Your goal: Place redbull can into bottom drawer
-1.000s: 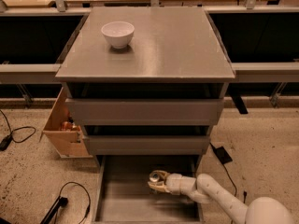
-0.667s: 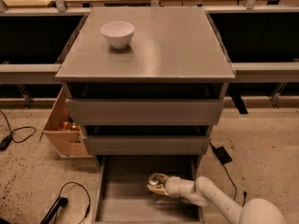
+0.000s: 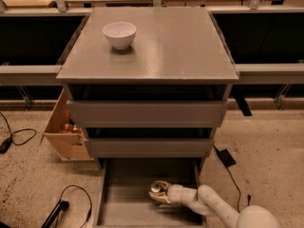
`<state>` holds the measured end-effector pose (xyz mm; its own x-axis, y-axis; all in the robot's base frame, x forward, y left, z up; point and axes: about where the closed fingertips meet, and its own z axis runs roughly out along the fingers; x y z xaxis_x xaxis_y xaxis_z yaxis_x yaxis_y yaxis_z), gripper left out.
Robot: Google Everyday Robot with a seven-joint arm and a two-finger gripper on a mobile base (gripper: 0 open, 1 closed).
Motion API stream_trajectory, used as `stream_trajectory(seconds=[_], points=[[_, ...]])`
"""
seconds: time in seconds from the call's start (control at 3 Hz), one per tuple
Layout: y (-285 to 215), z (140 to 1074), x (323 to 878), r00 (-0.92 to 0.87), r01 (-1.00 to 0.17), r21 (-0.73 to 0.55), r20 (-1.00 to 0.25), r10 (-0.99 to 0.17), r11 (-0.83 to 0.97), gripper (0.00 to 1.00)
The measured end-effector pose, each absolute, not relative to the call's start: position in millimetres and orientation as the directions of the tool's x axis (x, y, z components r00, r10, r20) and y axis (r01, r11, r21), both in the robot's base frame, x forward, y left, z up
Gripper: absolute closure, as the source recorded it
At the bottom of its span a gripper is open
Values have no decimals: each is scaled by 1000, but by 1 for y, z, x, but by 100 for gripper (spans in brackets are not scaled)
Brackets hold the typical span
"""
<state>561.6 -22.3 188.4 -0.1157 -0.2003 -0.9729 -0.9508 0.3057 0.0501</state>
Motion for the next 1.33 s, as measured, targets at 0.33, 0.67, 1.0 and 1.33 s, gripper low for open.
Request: stream_trajectory(seconds=[0.33,0.67,1.0,1.33], points=[[-23,188,562,-116,-950,50,-973,-200,307,81],[-22,188,562,-116,-950,50,-973,-200,307,50],[-22,188,562,-116,-950,50,-973,-200,307,27],[-22,188,562,-116,-950,50,-973,-200,307,4]])
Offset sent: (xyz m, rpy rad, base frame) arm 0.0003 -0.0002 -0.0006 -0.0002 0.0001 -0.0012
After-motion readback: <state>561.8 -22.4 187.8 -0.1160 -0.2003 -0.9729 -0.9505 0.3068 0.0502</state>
